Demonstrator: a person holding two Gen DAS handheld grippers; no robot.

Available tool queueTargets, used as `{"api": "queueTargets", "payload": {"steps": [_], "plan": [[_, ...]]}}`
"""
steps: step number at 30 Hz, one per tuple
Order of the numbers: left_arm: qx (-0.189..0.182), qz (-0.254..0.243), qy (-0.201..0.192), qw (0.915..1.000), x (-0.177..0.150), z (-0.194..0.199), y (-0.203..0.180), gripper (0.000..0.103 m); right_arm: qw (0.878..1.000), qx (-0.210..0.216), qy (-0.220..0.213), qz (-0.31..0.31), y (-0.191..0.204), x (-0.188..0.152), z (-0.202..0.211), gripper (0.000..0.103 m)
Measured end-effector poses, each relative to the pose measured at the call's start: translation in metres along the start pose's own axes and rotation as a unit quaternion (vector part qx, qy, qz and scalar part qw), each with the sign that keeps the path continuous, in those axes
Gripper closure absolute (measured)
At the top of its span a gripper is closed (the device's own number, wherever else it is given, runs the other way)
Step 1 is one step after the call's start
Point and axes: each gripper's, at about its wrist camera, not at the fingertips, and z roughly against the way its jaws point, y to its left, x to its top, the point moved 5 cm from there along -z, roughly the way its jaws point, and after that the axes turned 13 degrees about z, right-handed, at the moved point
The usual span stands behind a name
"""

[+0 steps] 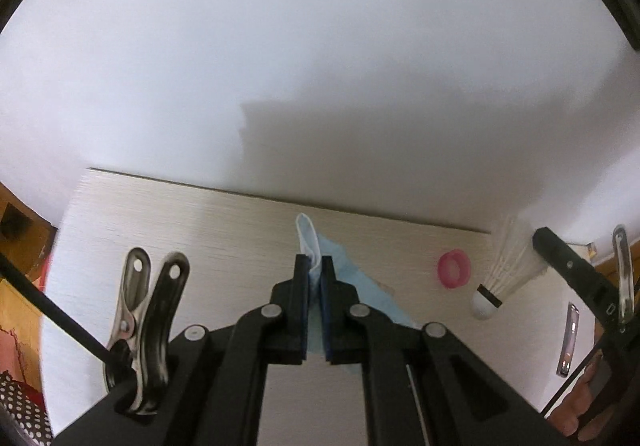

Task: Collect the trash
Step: 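Grasp the light blue cloth with the left gripper while the right grasps the shuttlecock, then carry the cloth and shuttlecock over the bucket and open both grippers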

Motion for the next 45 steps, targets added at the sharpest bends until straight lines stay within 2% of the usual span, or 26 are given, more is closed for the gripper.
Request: {"api": "queueTargets", "payload": {"steps": [1, 7, 18, 23, 28, 30, 31, 33, 35, 39, 40, 45], "plan": [[-0.001, 0.001, -0.003, 1.0, 0.015, 0.001, 0.017, 0.098, 1.0, -0.002, -0.001, 0.006, 0.008, 0.001, 0.005, 0.098], [-0.005, 0.007, -0.03, 0.9995, 0.04, 0.047, 0.08, 0.098, 1.0, 0.001, -0.007, 0.03, 0.078, 0.014, 0.009, 0.098], [0.024, 0.083, -0.069, 0.9938, 0.074, 0.117, 0.25, 0.098, 0.991, 0.072, -0.008, 0.115, 0.259, 0.03, -0.02, 0.098], [0.048, 0.124, -0.082, 0.9878, 0.075, 0.127, 0.319, 0.098, 0.98, 0.113, 0.004, 0.163, 0.325, 0.035, -0.048, 0.098], [0.068, 0.171, -0.083, 0.9795, 0.061, 0.127, 0.378, 0.098, 0.968, 0.159, 0.029, 0.193, 0.383, 0.035, -0.084, 0.098], [0.074, 0.193, -0.079, 0.9752, 0.055, 0.121, 0.4, 0.098, 0.962, 0.18, 0.044, 0.201, 0.412, 0.031, -0.098, 0.098], [0.075, 0.203, -0.077, 0.9732, 0.057, 0.131, 0.416, 0.098, 0.958, 0.19, 0.051, 0.206, 0.423, 0.029, -0.105, 0.098], [0.078, 0.223, -0.074, 0.9689, 0.052, 0.126, 0.438, 0.098, 0.952, 0.207, 0.064, 0.216, 0.461, 0.004, -0.119, 0.098], [0.081, 0.238, -0.07, 0.9652, 0.047, 0.12, 0.458, 0.098, 0.945, 0.227, 0.077, 0.225, 0.468, -0.007, -0.119, 0.098], [0.087, 0.268, -0.063, 0.9573, 0.044, 0.109, 0.499, 0.098, 0.932, 0.253, 0.122, 0.229, 0.524, -0.031, -0.172, 0.098], [0.089, 0.275, -0.06, 0.9553, 0.044, 0.106, 0.511, 0.098, 0.93, 0.253, 0.132, 0.231, 0.55, -0.04, -0.195, 0.098], [0.097, 0.314, -0.046, 0.9433, 0.026, 0.069, 0.547, 0.098, 0.924, 0.246, 0.19, 0.222, 0.565, -0.073, -0.248, 0.098]]}}
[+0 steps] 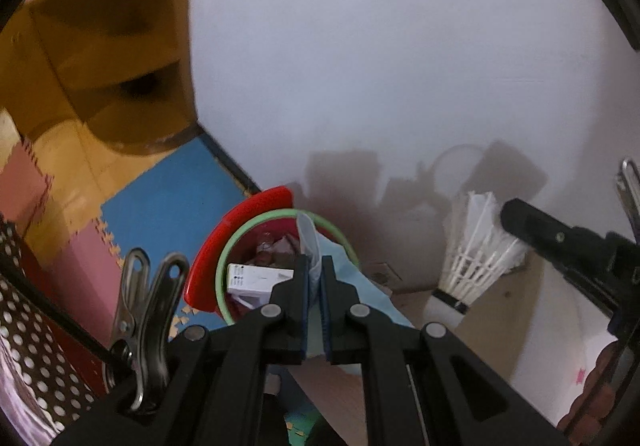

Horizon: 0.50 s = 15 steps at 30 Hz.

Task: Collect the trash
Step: 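Carry the cloth and shuttlecock over the bucket and open both grippers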

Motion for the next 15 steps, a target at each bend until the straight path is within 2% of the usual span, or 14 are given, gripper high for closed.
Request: {"api": "queueTargets", "payload": {"steps": [2, 7, 15], "plan": [[0.006, 0.014, 0.006, 0.9999, -0.003, -0.019, 0.011, 0.098, 1.0, -0.001, 0.023, -0.005, 0.008, 0.005, -0.042, 0.098], [0.017, 0.047, 0.024, 0.9984, -0.008, -0.081, 0.036, 0.098, 0.995, -0.017, 0.098, -0.028, -0.009, -0.014, -0.112, 0.098], [0.032, 0.072, 0.046, 0.9958, -0.02, -0.144, 0.061, 0.098, 0.986, -0.023, 0.155, -0.05, -0.039, -0.031, -0.186, 0.098]]}}
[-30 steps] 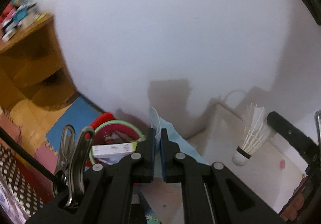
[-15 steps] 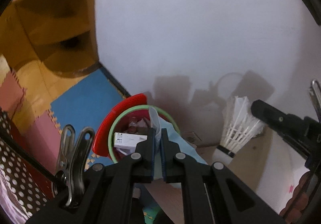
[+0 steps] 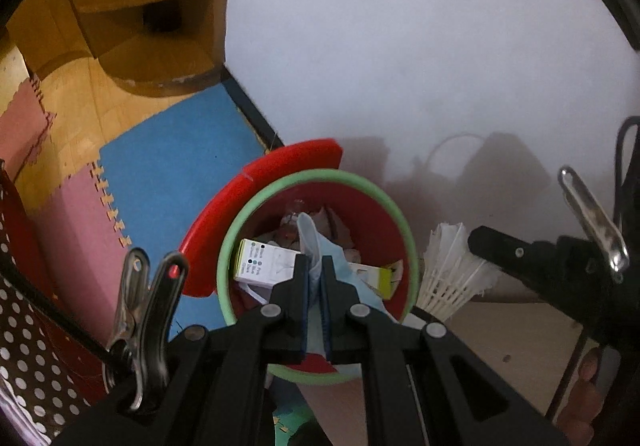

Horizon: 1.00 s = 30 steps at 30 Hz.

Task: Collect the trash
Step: 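Carry the cloth and shuttlecock over the bucket and open both grippers, then move the right gripper back to the table and grasp the pink ring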

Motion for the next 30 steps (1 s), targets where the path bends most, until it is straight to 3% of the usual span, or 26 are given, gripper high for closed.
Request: {"api": "queueTargets", "payload": {"steps": [10, 20, 22, 24, 25, 28, 29, 30], "plan": [[0.03, 0.007, 0.015, 0.9994, -0.008, -0.053, 0.019, 0.098, 0.996, -0.027, 0.079, -0.001, -0.029, -0.011, -0.06, 0.098], [0.059, 0.007, 0.019, 0.998, -0.009, -0.067, 0.03, 0.097, 0.995, -0.009, 0.1, 0.009, -0.034, -0.026, -0.074, 0.095], [0.061, 0.012, 0.021, 0.9978, -0.008, -0.068, 0.033, 0.093, 0.995, -0.005, 0.096, 0.008, -0.036, -0.027, -0.076, 0.087], [0.064, 0.016, 0.022, 0.9976, -0.007, -0.068, 0.034, 0.089, 0.995, 0.004, 0.098, -0.001, -0.037, -0.028, -0.076, 0.071], [0.069, 0.018, 0.024, 0.9972, -0.007, -0.068, 0.036, 0.081, 0.995, 0.008, 0.101, -0.006, -0.038, -0.029, -0.078, 0.067], [0.077, 0.023, 0.025, 0.9965, -0.005, -0.063, 0.038, 0.056, 0.995, 0.004, 0.104, -0.008, -0.037, -0.031, -0.076, 0.039], [0.08, 0.023, 0.022, 0.9963, -0.004, -0.058, 0.038, 0.051, 0.995, 0.0, 0.103, -0.004, -0.036, -0.033, -0.073, 0.03], [0.083, 0.021, 0.02, 0.9962, -0.004, -0.054, 0.037, 0.049, 0.995, -0.006, 0.099, 0.002, -0.035, -0.032, -0.069, 0.028]]}}
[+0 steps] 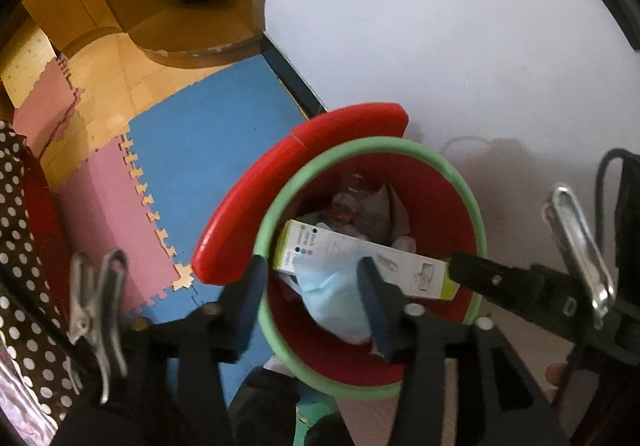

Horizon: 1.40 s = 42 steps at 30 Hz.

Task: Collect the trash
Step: 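Move the right gripper back to the table and grasp the pink ring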

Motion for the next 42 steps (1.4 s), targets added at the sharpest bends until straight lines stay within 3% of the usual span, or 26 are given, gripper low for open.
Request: {"api": "queueTargets", "payload": {"steps": [2, 7, 10, 15, 19, 25, 31, 33, 38, 42], "plan": [[0.016, -0.007, -0.006, 0.9998, 0.001, 0.013, 0.001, 0.041, 1.0, -0.01, -0.012, 0.014, 0.005, -0.001, 0.012, 0.028], [0.038, -0.032, -0.04, 0.9979, 0.005, 0.072, -0.001, 0.04, 0.992, -0.021, -0.097, 0.075, 0.03, -0.001, 0.078, 0.027], [0.051, -0.052, -0.077, 0.9944, 0.007, 0.122, -0.007, 0.039, 0.98, -0.006, -0.158, 0.119, 0.053, -0.013, 0.142, 0.027], [0.031, -0.089, -0.133, 0.9866, -0.006, 0.216, -0.035, 0.033, 0.957, 0.01, -0.249, 0.151, 0.053, -0.066, 0.248, 0.027], [0.013, -0.135, -0.164, 0.9771, -0.04, 0.272, -0.069, 0.031, 0.951, 0.0, -0.292, 0.103, 0.011, -0.123, 0.313, 0.027], [-0.015, -0.171, -0.163, 0.9715, -0.115, 0.319, -0.126, 0.03, 0.938, -0.056, -0.343, -0.009, -0.096, -0.224, 0.38, 0.027], [-0.033, -0.193, -0.166, 0.9665, -0.191, 0.341, -0.179, 0.03, 0.928, -0.112, -0.348, -0.071, -0.192, -0.31, 0.412, 0.027], [-0.037, -0.207, -0.168, 0.963, -0.216, 0.346, -0.197, 0.03, 0.924, -0.149, -0.343, -0.075, -0.221, -0.338, 0.422, 0.027], [-0.046, -0.254, -0.166, 0.9517, -0.279, 0.35, -0.243, 0.03, 0.915, -0.194, -0.341, -0.097, -0.285, -0.38, 0.433, 0.027], [-0.053, -0.272, -0.159, 0.9475, -0.323, 0.349, -0.273, 0.03, 0.911, -0.239, -0.314, -0.116, -0.339, -0.404, 0.422, 0.027]]}}
